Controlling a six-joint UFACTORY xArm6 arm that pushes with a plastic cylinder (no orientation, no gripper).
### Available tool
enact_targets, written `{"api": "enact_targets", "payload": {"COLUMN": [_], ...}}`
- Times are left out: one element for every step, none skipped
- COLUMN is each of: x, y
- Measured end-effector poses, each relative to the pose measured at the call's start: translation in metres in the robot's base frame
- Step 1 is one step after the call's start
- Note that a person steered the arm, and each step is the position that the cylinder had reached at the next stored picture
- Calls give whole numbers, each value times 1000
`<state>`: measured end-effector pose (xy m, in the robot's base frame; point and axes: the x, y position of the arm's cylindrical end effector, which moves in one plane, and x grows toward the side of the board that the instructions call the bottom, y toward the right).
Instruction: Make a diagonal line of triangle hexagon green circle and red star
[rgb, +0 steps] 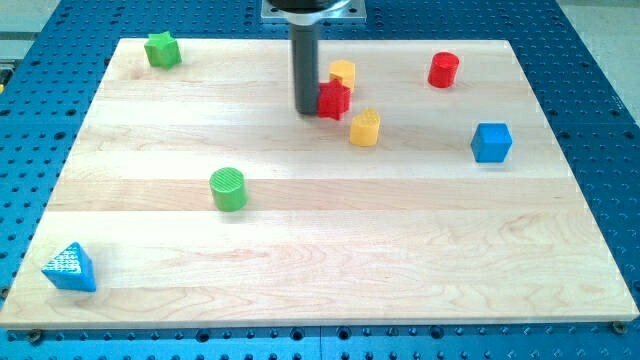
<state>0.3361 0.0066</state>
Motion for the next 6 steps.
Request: {"api": "enact_targets", "payload": {"x": [-31, -77, -67, -46, -66, 39], "y": [-23, -32, 54, 76, 35, -21]}}
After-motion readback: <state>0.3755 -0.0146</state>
